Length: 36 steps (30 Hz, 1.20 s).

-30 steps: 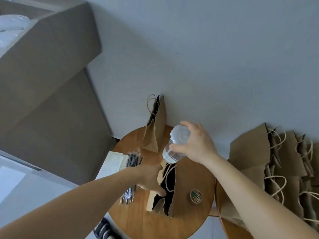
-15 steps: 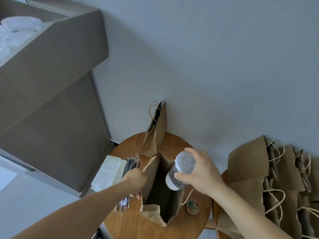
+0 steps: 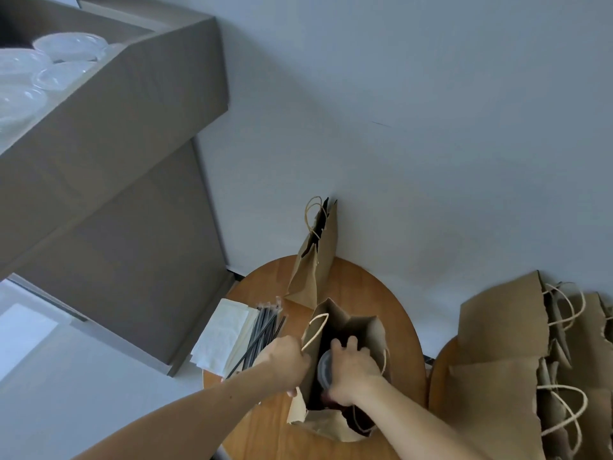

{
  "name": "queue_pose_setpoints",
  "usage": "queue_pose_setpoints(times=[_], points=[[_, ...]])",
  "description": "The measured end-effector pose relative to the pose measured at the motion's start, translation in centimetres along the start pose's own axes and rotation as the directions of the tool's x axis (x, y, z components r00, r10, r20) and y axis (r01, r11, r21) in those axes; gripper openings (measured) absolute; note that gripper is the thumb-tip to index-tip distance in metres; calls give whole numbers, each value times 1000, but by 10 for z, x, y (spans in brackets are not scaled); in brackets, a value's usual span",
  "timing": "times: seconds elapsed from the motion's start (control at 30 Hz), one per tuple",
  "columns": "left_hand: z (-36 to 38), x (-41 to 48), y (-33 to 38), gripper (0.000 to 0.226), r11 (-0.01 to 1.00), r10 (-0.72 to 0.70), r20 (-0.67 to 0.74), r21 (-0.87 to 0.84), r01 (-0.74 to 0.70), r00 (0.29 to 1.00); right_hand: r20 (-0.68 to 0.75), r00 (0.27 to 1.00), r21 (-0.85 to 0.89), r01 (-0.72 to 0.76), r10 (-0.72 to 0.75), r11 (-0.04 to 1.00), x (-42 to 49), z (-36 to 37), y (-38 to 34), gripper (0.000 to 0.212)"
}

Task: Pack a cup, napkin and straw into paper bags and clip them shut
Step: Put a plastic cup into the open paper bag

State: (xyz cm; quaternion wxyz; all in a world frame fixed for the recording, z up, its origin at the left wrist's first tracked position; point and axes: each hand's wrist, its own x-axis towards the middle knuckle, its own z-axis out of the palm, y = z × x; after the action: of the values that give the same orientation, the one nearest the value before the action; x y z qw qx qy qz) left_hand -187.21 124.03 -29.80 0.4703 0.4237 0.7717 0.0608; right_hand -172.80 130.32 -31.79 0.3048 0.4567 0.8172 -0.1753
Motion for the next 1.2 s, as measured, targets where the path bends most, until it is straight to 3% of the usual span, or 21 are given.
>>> queue_pose_setpoints(times=[0.13,0.3,0.5,0.73,0.93,1.07,1.2], points=[[-2,2,-5,25,989,42,-84,142,-29,996,12,998,21,-64,64,998,35,30,-9,80],[-1,10,-9,24,988,40,-90,150,-26,995,23,996,130,-86,84,988,60,53,-16,65],[1,15,-15,28,984,73,-80,171,-58,994,57,993,220,-110,100,969,70,61,-11,70],[-3,17,-8,27,983,84,-80,169,-69,993,123,990,271,-95,63,958,67,60,-6,93],[-1,14,-6,26,981,89,-95,183,-71,991,152,987,289,-96,53,952,60,48,-8,89],[-4,12,-4,28,983,86,-113,173,-66,990,60,998,295,-1,-17,955,29,5,-6,54],[-11,10,-1,29,985,82,54,147,-89,995,-30,993,303,115,-111,946,-9,-67,9,18]])
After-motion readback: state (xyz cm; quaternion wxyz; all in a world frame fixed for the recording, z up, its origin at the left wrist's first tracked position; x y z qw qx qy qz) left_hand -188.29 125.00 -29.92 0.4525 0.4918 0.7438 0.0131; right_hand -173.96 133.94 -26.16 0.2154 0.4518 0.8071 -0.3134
